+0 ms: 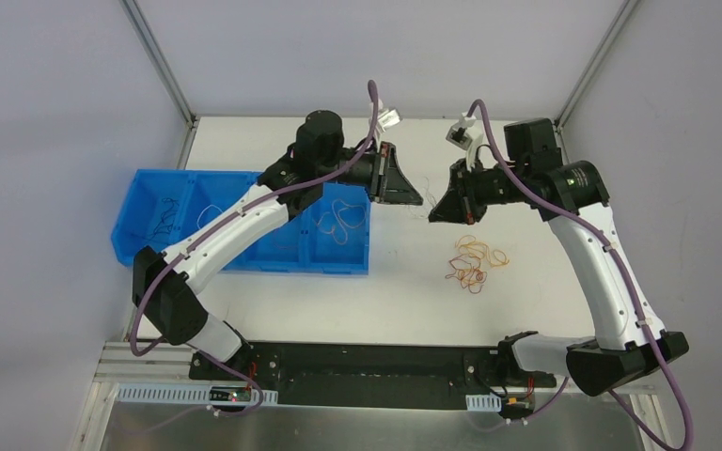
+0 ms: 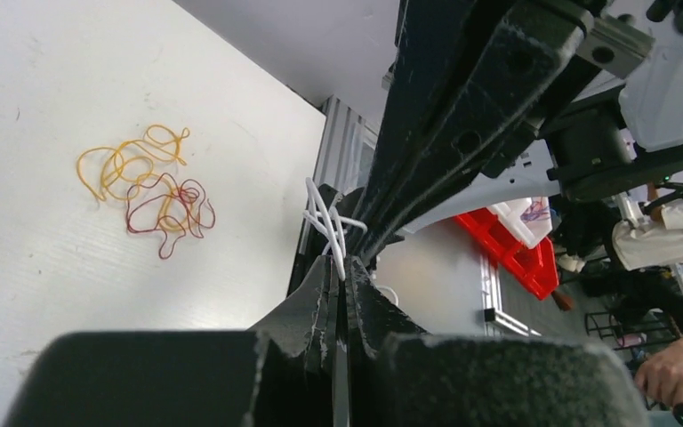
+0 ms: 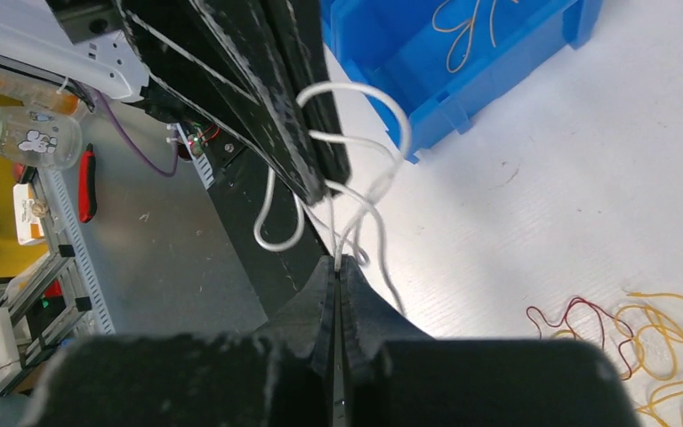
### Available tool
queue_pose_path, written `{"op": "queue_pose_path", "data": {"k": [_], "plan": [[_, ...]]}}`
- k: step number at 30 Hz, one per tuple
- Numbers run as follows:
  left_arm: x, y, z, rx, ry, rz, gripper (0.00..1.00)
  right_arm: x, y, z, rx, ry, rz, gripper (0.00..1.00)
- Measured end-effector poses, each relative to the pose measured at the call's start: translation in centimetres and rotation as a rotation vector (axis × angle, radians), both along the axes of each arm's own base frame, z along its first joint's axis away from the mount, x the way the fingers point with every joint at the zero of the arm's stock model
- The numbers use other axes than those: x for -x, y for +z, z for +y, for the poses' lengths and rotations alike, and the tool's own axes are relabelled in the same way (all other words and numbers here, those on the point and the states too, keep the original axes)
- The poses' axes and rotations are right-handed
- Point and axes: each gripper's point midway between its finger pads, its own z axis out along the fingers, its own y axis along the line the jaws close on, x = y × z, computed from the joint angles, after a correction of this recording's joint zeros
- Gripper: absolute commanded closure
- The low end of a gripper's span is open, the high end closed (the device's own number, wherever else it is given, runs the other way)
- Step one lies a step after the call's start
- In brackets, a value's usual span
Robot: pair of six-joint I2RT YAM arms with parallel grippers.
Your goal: Untangle the cables
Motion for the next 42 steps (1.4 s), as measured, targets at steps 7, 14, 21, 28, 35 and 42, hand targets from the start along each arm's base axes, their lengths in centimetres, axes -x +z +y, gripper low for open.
{"op": "queue_pose_path", "data": {"k": [7, 14, 21, 28, 35, 42], "plan": [[-3.6, 0.3, 5.3, 0.009, 0.100, 0.017, 1.00, -1.4, -0.3, -0.2, 0.004, -0.029, -0.046, 1.00], [-10.2, 0.6, 16.8, -0.057, 0.437, -0.033, 1.00, -2.3, -2.4, -3.3, 0.087, -0.144, 0.022, 0.59], [-12.2, 0.3, 31.4, -0.277, 0.825, -0.065, 1.00, -2.5, -3.4, -3.9, 0.127, -0.166, 0.058, 0.12], [-9.6, -6.4, 42.0, -0.643, 1.065, 0.075, 0.96, -4.4, -5.8, -5.2, 0.224, -0.226, 0.102, 0.08], [-9.4, -13.6, 46.7, -0.884, 1.052, 0.244, 0.24, -6.2, -10.2, -8.9, 0.365, -0.318, 0.188, 0.11], [-11.2, -13.6, 43.9, -0.862, 0.951, 0.239, 0.14, -5.4, -19.3, -16.5, 0.595, -0.430, 0.415, 0.19]]}}
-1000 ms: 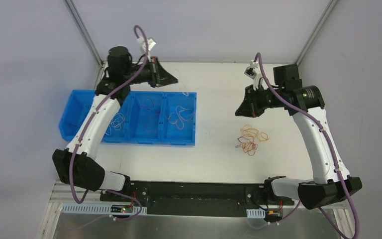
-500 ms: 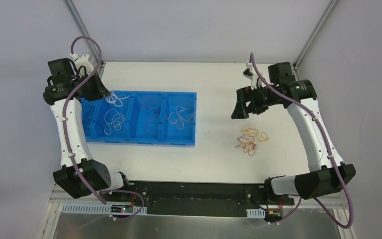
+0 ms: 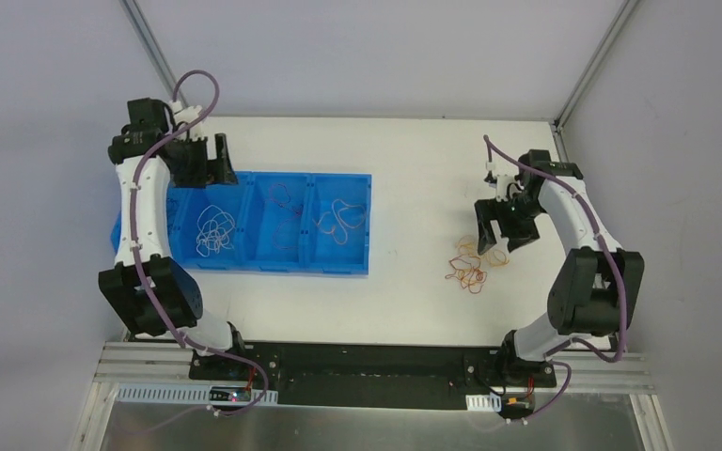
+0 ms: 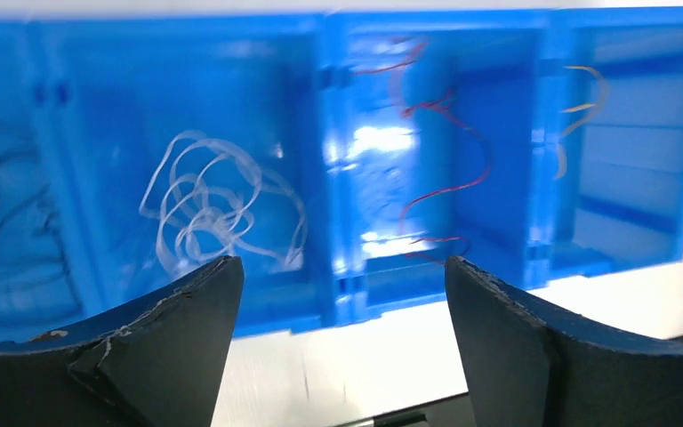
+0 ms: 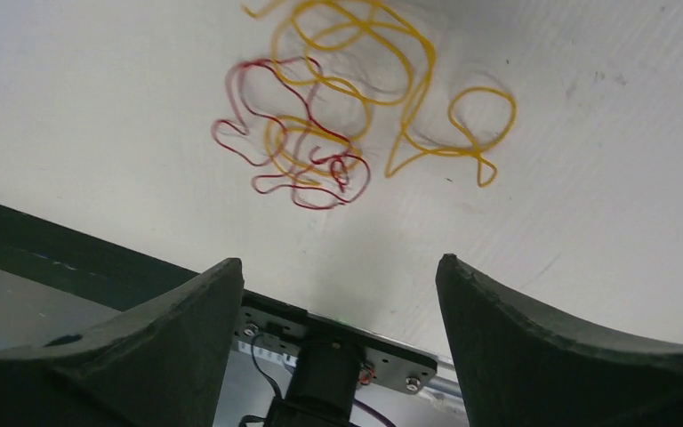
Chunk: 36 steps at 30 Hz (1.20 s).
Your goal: Untangle the cables
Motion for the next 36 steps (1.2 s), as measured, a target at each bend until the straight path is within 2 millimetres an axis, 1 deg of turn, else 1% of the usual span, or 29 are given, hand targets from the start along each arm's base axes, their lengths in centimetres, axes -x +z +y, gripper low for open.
{"op": "queue_pose_path", "data": {"k": [2, 3, 6, 7, 8, 9, 12, 14, 15, 16, 18, 19, 20, 22, 25, 26, 27, 28, 30, 32, 34, 35, 36], "plan": [[-1.1, 1.7, -2.5, 0.000, -0.080, -0.058, 0.14, 0.7, -2.1, -1.4, 0.043, -0.011, 0.062, 0.19], [-1.5, 2.4, -3.9, -0.001, -0.121, -0.084, 0.14, 0.9, -2.9, -1.7, 0.056, -0.011, 0.082, 0.20], [-1.8, 3.3, -7.6, 0.024, -0.228, -0.126, 0.14, 0.7, -5.0, -2.4, 0.094, -0.010, 0.111, 0.26], [-1.8, 3.4, -8.6, 0.037, -0.255, -0.129, 0.14, 0.5, -5.6, -2.6, 0.106, -0.011, 0.111, 0.30], [-1.7, 3.4, -9.4, 0.044, -0.274, -0.129, 0.14, 0.2, -6.1, -2.8, 0.117, -0.011, 0.111, 0.35], [-1.7, 3.5, -9.9, 0.051, -0.287, -0.130, 0.14, -0.3, -6.7, -3.0, 0.128, -0.012, 0.106, 0.43], [-1.8, 3.7, -11.3, 0.062, -0.324, -0.145, 0.13, -1.7, -8.3, -3.6, 0.160, -0.017, 0.091, 0.77], [-1.9, 3.9, -12.0, 0.065, -0.346, -0.158, 0.13, -2.2, -9.2, -3.7, 0.166, -0.014, 0.090, 0.97], [-2.0, 4.0, -12.4, 0.067, -0.356, -0.167, 0.12, -2.4, -9.5, -3.7, 0.165, -0.016, 0.094, 1.00], [-2.1, 4.2, -12.6, 0.070, -0.363, -0.174, 0.12, -2.3, -9.7, -3.7, 0.162, -0.014, 0.100, 1.00], [-2.3, 4.4, -12.9, 0.080, -0.376, -0.190, 0.10, -2.1, -9.4, -3.4, 0.143, 0.003, 0.109, 1.00], [-2.4, 4.5, -13.0, 0.080, -0.379, -0.197, 0.09, -2.0, -8.9, -3.1, 0.128, 0.017, 0.111, 1.00], [-2.5, 4.7, -13.1, 0.082, -0.383, -0.207, 0.03, -2.1, -8.3, -2.9, 0.111, 0.031, 0.100, 1.00], [-2.8, 5.1, -13.4, 0.091, -0.397, -0.228, 0.01, -2.5, -6.2, -2.1, 0.066, 0.059, 0.057, 1.00], [-3.3, 6.1, -14.5, 0.121, -0.423, -0.274, 0.01, -3.5, -1.5, -0.6, -0.020, 0.087, -0.055, 1.00], [-3.4, 6.4, -14.9, 0.139, -0.434, -0.288, 0.01, -3.7, 0.3, 0.1, -0.055, 0.096, -0.098, 1.00], [-3.5, 7.0, -15.7, 0.167, -0.451, -0.308, 0.01, -4.0, 2.7, 0.9, -0.103, 0.108, -0.154, 1.00], [-3.6, 7.4, -16.3, 0.186, -0.463, -0.326, 0.01, -4.1, 4.3, 1.5, -0.135, 0.117, -0.194, 1.00], [-3.9, 8.6, -18.0, 0.240, -0.505, -0.380, 0.01, -3.7, 8.2, 3.3, -0.223, 0.149, -0.274, 1.00], [-3.5, 9.6, -20.2, 0.275, -0.562, -0.415, 0.01, -3.0, 10.9, 4.6, -0.282, 0.178, -0.327, 1.00], [-2.8, 10.8, -23.4, 0.320, -0.647, -0.458, 0.01, -2.2, 13.1, 5.9, -0.334, 0.215, -0.364, 1.00], [-2.1, 11.4, -25.6, 0.344, -0.705, -0.477, 0.01, -1.7, 14.0, 6.7, -0.361, 0.237, -0.377, 1.00], [-1.3, 11.8, -27.2, 0.365, -0.750, -0.485, 0.01, -1.2, 14.7, 7.4, -0.384, 0.256, -0.385, 1.00]]}}
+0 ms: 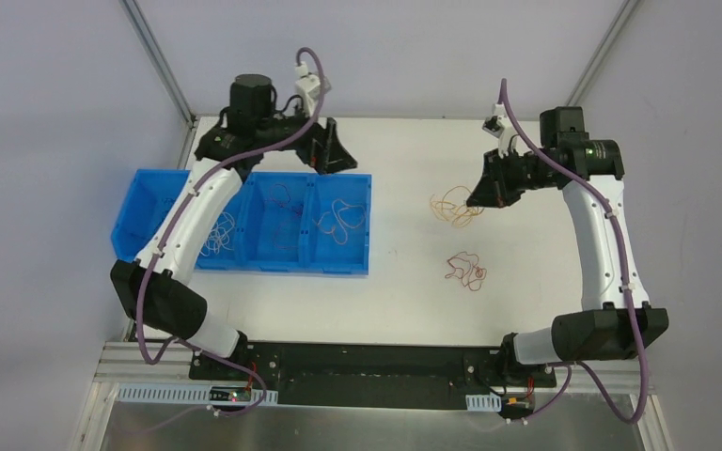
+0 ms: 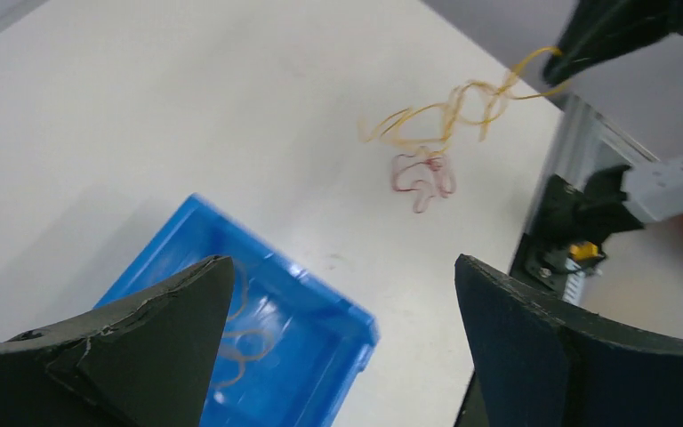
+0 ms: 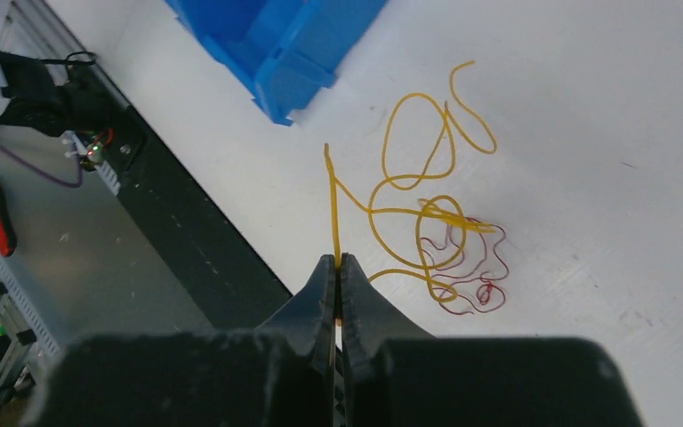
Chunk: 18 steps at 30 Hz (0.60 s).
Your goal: Untangle the cables
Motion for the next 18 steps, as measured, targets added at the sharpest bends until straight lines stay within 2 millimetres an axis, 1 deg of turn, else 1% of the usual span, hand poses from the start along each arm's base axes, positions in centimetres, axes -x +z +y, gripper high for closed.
{"op": "queue_pose_path", "data": {"k": [1, 4, 6, 7, 9, 11, 12, 14, 16, 17, 18], "plan": [[1.0, 0.4, -2.0, 0.014, -0.057, -0.008, 0.01, 0.5, 0.7, 0.7, -0.022, 0.023, -0.008, 1.00], [3.5, 1.6, -7.4, 0.053, -0.211, -0.042, 0.01, 1.7, 2.0, 2.2, -0.068, 0.069, -0.018, 1.00], [4.8, 1.8, -10.5, 0.073, -0.291, -0.053, 0.01, 2.2, 2.6, 2.9, -0.092, 0.087, -0.015, 1.00], [5.5, 1.6, -12.0, 0.080, -0.328, -0.050, 0.01, 2.6, 2.8, 3.3, -0.105, 0.096, -0.012, 1.00], [6.6, 0.8, -14.2, 0.084, -0.382, -0.037, 0.02, 3.1, 3.2, 3.9, -0.123, 0.107, -0.008, 1.00], [7.6, -0.3, -16.1, 0.081, -0.427, -0.018, 0.07, 3.5, 3.7, 4.5, -0.138, 0.120, -0.014, 1.00], [8.2, -0.9, -17.1, 0.078, -0.449, -0.006, 0.11, 3.8, 4.0, 4.8, -0.147, 0.127, -0.018, 1.00], [8.9, -1.7, -18.3, 0.071, -0.470, 0.008, 0.23, 4.4, 4.7, 5.4, -0.164, 0.139, -0.031, 1.00], [9.4, -2.5, -19.5, 0.063, -0.477, 0.024, 0.43, 4.8, 5.4, 5.7, -0.181, 0.145, -0.051, 1.00], [9.6, -2.7, -19.9, 0.062, -0.478, 0.027, 0.55, 5.0, 5.8, 5.8, -0.189, 0.144, -0.067, 1.00], [9.6, -2.9, -20.2, 0.058, -0.475, 0.034, 0.69, 5.1, 6.1, 5.8, -0.193, 0.141, -0.080, 1.00]]}}
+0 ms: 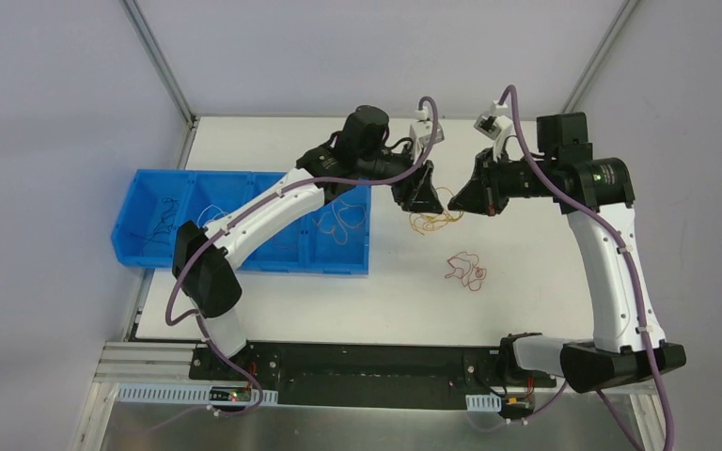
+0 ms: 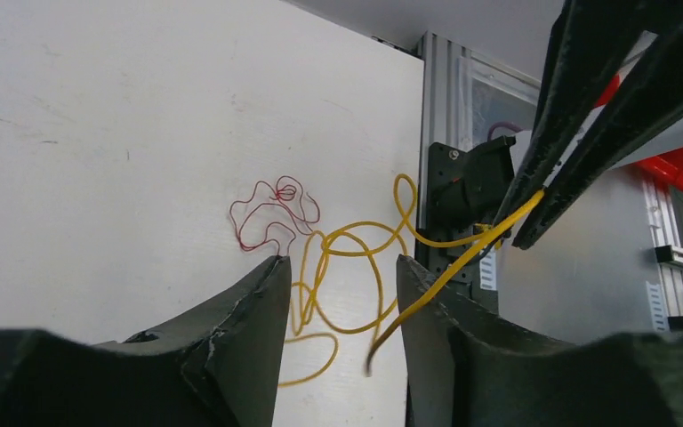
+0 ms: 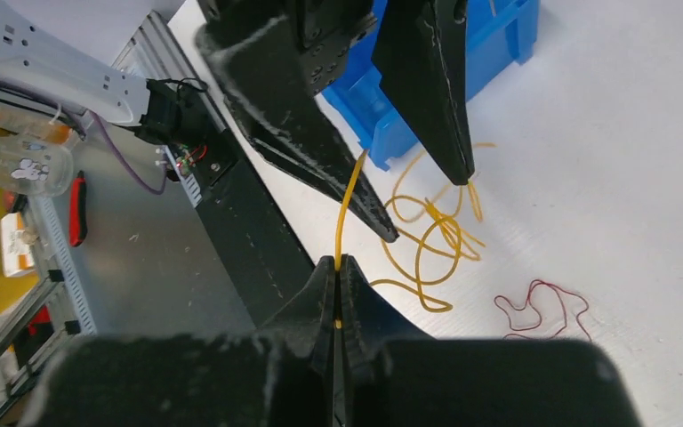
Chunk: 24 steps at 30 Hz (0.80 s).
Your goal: Untangle the cables
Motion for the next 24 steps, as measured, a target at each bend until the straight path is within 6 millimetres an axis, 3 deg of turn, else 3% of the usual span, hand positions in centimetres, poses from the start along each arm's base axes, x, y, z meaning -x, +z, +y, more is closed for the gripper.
{"op": "queue_pose_path", "data": {"k": [2, 3, 4, 5, 6, 7, 8, 12, 14, 16, 18, 21, 24], "plan": [[0.0, -0.2, -0.6, -0.002, 0.007, 0.019, 0.97, 0.0, 0.3, -0.2, -0.001, -0.020, -0.031, 1.00], [-0.1, -0.1, -0.7, -0.001, 0.014, 0.033, 1.00, -0.1, 0.3, -0.3, 0.003, -0.039, -0.051, 1.00], [-0.2, 0.1, -0.7, 0.002, 0.022, 0.043, 1.00, -0.4, 0.1, -0.6, 0.012, -0.064, -0.070, 0.99], [-0.3, 0.4, -0.8, 0.011, 0.033, 0.053, 1.00, -0.8, -0.3, -0.9, 0.021, -0.097, -0.094, 0.93], [-0.4, 1.0, -0.9, 0.025, 0.043, 0.063, 1.00, -1.2, -0.7, -1.3, 0.033, -0.136, -0.118, 0.81], [-0.5, 1.5, -1.1, 0.041, 0.050, 0.072, 1.00, -1.6, -1.1, -1.6, 0.038, -0.169, -0.134, 0.63], [-0.5, 2.2, -1.2, 0.062, 0.059, 0.086, 1.00, -2.2, -1.5, -1.9, 0.041, -0.212, -0.162, 0.55], [-0.5, 4.8, -1.8, 0.137, 0.080, 0.140, 1.00, -3.9, -2.9, -2.5, 0.008, -0.334, -0.222, 0.28], [-0.5, 6.2, -1.9, 0.168, 0.084, 0.155, 1.00, -5.0, -2.7, -2.2, -0.035, -0.370, -0.225, 0.23], [-0.5, 7.6, -2.0, 0.201, 0.088, 0.159, 1.00, -6.4, -1.9, -1.6, -0.092, -0.399, -0.224, 0.23], [-0.9, 8.8, -2.0, 0.233, 0.101, 0.146, 1.00, -7.3, -1.4, -1.1, -0.140, -0.418, -0.210, 0.30], [-1.5, 10.0, -1.9, 0.266, 0.128, 0.136, 1.00, -8.4, -1.0, -0.5, -0.192, -0.432, -0.191, 0.52], [-1.3, 10.8, -2.0, 0.279, 0.126, 0.140, 1.00, -9.4, -1.5, -0.3, -0.207, -0.445, -0.188, 0.81]]}}
